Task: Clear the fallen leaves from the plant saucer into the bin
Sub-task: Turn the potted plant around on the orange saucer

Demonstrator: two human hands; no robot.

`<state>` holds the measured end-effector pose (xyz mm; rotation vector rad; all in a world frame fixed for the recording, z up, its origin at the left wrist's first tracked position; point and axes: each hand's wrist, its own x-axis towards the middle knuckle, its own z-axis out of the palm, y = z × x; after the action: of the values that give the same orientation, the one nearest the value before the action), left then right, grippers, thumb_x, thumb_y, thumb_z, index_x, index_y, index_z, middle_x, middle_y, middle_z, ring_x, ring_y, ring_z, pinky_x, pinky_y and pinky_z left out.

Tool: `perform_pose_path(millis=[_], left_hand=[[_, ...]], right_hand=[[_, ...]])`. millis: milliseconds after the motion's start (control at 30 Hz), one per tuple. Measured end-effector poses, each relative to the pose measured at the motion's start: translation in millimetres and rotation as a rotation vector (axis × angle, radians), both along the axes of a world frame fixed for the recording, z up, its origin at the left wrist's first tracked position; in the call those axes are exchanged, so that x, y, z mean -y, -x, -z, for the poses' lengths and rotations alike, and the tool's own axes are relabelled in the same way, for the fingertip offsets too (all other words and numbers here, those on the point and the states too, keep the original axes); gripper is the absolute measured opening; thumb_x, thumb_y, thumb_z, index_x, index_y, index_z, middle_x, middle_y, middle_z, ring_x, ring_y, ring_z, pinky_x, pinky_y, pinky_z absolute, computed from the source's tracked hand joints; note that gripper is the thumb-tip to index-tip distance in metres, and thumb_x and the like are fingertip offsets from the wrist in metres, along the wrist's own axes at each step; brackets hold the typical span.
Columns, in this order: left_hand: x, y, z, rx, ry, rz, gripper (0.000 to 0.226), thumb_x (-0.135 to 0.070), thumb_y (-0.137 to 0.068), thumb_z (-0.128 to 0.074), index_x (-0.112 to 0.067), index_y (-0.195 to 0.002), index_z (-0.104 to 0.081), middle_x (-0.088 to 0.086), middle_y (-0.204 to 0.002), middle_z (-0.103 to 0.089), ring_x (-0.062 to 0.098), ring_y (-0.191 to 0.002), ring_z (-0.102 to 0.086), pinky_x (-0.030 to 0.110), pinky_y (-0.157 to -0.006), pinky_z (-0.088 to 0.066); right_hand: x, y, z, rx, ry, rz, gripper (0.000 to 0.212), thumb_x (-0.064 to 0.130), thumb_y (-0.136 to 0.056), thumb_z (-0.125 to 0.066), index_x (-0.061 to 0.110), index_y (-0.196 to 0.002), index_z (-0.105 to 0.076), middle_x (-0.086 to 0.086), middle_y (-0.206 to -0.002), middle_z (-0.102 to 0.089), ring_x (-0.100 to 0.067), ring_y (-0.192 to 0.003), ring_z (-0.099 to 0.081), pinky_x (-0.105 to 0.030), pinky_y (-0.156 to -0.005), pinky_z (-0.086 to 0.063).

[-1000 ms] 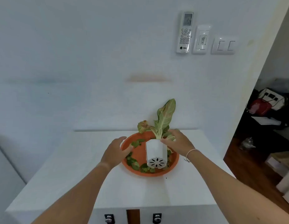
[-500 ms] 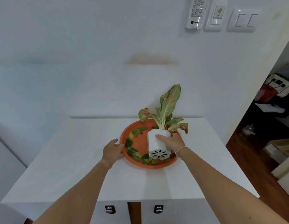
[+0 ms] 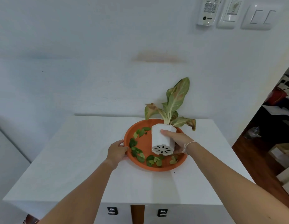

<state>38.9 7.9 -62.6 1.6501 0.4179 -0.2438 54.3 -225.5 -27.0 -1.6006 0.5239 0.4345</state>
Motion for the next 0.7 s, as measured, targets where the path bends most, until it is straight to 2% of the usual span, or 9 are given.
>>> perform_pose_path(millis=[167,233,333,400,533,633,700], left_hand=[[0,1,2,0.014,-0.022,0.002,0.046,0.0,-0.09,-0.05,-0.008,-0.136,-0.047,0.009,-0.089,-0.062,0.021,-0.075,-0.063,0.036,-0.074,-0.055],[0,0,3,0.012,-0.022,0.003,0.047,-0.001,-0.09,-0.051,-0.008,-0.137,-0.046,0.007,-0.087,-0.062,0.023,-0.077,-0.064,0.038,-0.077,-0.056],[-1,-1,5,0.012,-0.035,0.004,0.048,-0.002,-0.09,-0.052,-0.008,-0.137,-0.045,0.009,-0.09,-0.063,0.026,-0.082,-0.065,0.04,-0.079,-0.057],[-1,-2,6,0.009,-0.037,0.003,0.048,-0.003,-0.09,-0.052,-0.009,-0.138,-0.045,0.009,-0.089,-0.063,0.026,-0.082,-0.065,0.039,-0.077,-0.057],[-2,-3,8,0.009,-0.045,0.001,0.048,-0.004,-0.091,-0.053,-0.009,-0.138,-0.045,0.01,-0.091,-0.063,0.027,-0.085,-0.066,0.04,-0.077,-0.058],[-2,-4,9,0.007,-0.064,0.004,0.048,-0.006,-0.091,-0.053,-0.01,-0.139,-0.044,0.013,-0.099,-0.063,0.028,-0.087,-0.066,0.042,-0.081,-0.058],[-2,-5,10,0.005,-0.073,0.011,0.049,-0.007,-0.091,-0.054,-0.011,-0.139,-0.044,0.01,-0.095,-0.064,0.024,-0.081,-0.066,0.036,-0.071,-0.06]], right_hand=[[-4,-10,-9,0.15,-0.047,0.024,0.043,0.031,-0.078,-0.074,0.014,-0.111,-0.054,-0.004,-0.092,-0.064,-0.022,-0.088,-0.063,-0.04,-0.075,-0.056],[-8,-13,-4,0.213,-0.005,0.029,0.041,0.029,-0.076,-0.076,0.016,-0.11,-0.056,-0.002,-0.097,-0.066,-0.019,-0.089,-0.061,-0.035,-0.076,-0.054],[-14,-15,7,0.325,0.061,0.031,0.057,0.029,-0.069,-0.081,0.014,-0.119,-0.058,-0.004,-0.117,-0.067,-0.019,-0.099,-0.063,-0.027,-0.074,-0.053],[-18,-15,14,0.389,0.088,0.044,0.069,0.024,-0.065,-0.084,0.013,-0.126,-0.054,-0.002,-0.12,-0.064,-0.02,-0.104,-0.062,-0.027,-0.077,-0.053],[-27,-11,29,0.502,0.103,0.044,0.078,0.014,-0.061,-0.086,0.016,-0.131,-0.049,-0.001,-0.124,-0.061,-0.017,-0.107,-0.059,-0.017,-0.073,-0.05],[-29,-8,41,0.532,0.146,0.051,0.091,0.017,-0.059,-0.087,0.02,-0.137,-0.041,0.001,-0.131,-0.055,-0.017,-0.115,-0.055,-0.02,-0.084,-0.049],[-28,-5,49,0.541,0.153,0.054,0.095,0.017,-0.06,-0.086,0.021,-0.14,-0.036,0.002,-0.134,-0.051,-0.017,-0.118,-0.051,-0.025,-0.092,-0.047]])
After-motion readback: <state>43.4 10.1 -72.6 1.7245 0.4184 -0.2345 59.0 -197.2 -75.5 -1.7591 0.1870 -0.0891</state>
